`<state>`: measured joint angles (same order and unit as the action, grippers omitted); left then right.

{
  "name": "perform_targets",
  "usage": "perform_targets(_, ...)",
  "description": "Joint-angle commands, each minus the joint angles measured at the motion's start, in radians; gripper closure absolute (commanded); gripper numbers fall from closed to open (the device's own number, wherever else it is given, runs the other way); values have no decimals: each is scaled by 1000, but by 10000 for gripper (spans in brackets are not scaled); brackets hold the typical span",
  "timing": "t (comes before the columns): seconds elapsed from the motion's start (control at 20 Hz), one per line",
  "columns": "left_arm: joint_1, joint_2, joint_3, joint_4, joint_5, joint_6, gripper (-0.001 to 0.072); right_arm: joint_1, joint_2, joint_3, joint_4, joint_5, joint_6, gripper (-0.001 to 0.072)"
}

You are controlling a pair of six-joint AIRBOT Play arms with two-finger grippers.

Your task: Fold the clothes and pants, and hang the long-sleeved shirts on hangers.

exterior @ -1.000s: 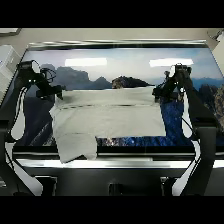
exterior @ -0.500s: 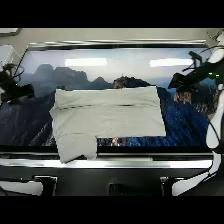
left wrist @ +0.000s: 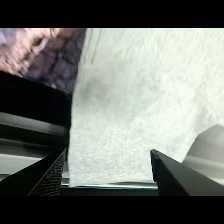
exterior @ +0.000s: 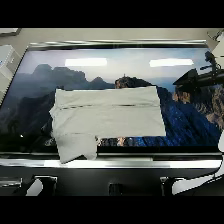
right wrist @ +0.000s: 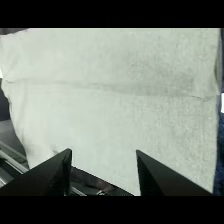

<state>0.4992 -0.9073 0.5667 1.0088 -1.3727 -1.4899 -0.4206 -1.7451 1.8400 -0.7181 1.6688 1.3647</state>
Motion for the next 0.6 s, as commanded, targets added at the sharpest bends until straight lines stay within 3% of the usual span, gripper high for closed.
perform_targets(0.0, 32, 83, -233, -133, 41, 108, 95, -5, 2, -6, 53, 14, 8, 258)
perform_targets(0.15, 29, 83, -273, -210, 59, 145, 95, -5, 5, -6, 56, 27, 12, 268)
perform_targets(0.55, 29, 83, -268, -136, 214, 137, 95, -5, 31, -6, 55, 24, 11, 286)
